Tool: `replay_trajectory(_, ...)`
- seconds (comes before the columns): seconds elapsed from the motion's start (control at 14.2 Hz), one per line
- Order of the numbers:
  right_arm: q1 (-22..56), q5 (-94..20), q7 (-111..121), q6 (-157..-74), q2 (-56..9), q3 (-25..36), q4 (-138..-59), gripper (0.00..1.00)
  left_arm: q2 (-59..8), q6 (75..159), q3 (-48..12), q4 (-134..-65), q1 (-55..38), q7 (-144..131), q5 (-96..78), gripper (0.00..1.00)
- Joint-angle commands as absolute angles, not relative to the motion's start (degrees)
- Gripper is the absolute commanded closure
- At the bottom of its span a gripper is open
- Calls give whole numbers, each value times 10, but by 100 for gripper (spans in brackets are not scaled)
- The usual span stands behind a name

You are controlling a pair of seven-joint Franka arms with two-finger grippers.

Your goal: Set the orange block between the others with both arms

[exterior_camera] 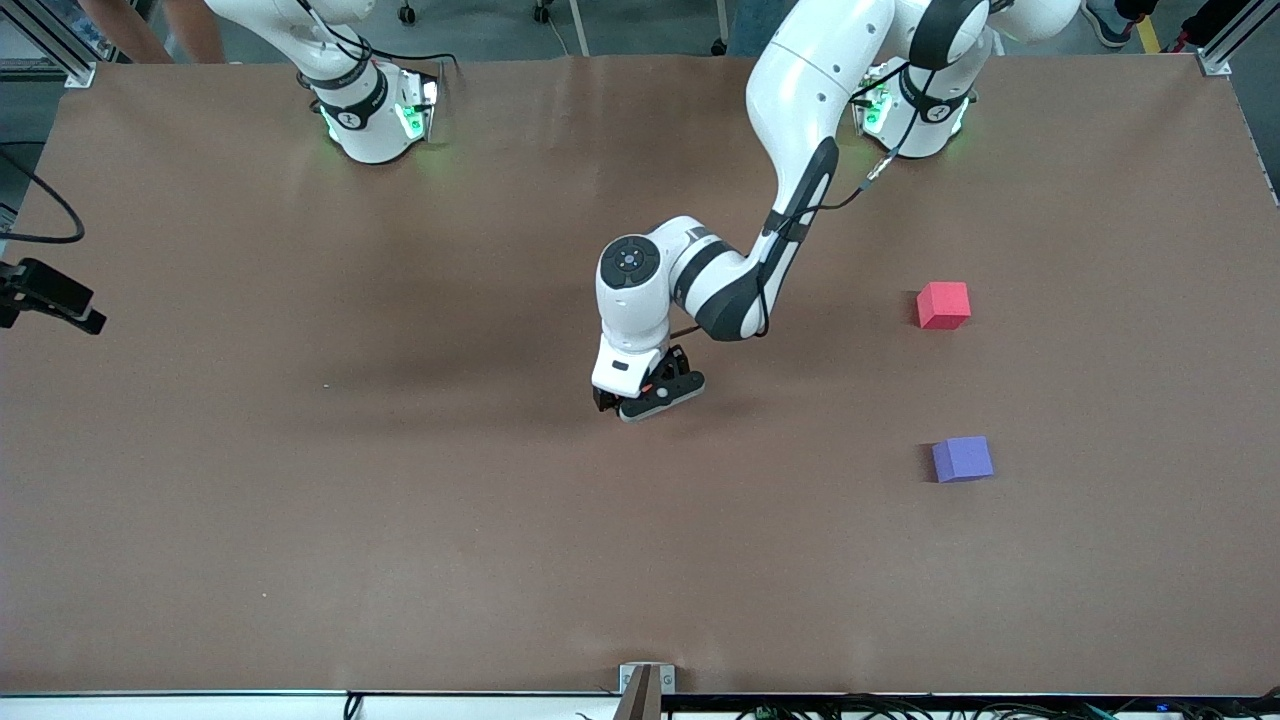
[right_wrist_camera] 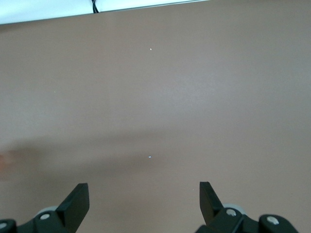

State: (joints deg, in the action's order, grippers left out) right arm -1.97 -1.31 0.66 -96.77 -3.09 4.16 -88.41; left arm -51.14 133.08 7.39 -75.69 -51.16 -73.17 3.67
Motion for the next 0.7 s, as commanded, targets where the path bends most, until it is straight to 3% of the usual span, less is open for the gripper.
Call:
replay_trajectory(0.0, -17, -2, 11, -977, 13, 39, -937, 0, -516, 1326, 80, -754, -520, -731, 54, 5)
replay_trajectory(0.07, -16, -3, 11, -970, 11, 39, -933, 0, -519, 1325, 80, -754, -523, -731, 54, 10)
replay_trajectory(0.35, -16, -4, 11, -938, 5, 39, -887, 0, -519, 1316, 80, -754, -526, -728, 54, 57)
replay_trajectory(0.49, -16, -4, 11, -928, 6, 39, -886, 0, -519, 1313, 80, -754, -526, -723, 54, 68)
replay_trajectory(0.63, -11, -3, 11, -935, 5, 39, -886, 0, -510, 1304, 80, -760, -519, -717, 53, 72)
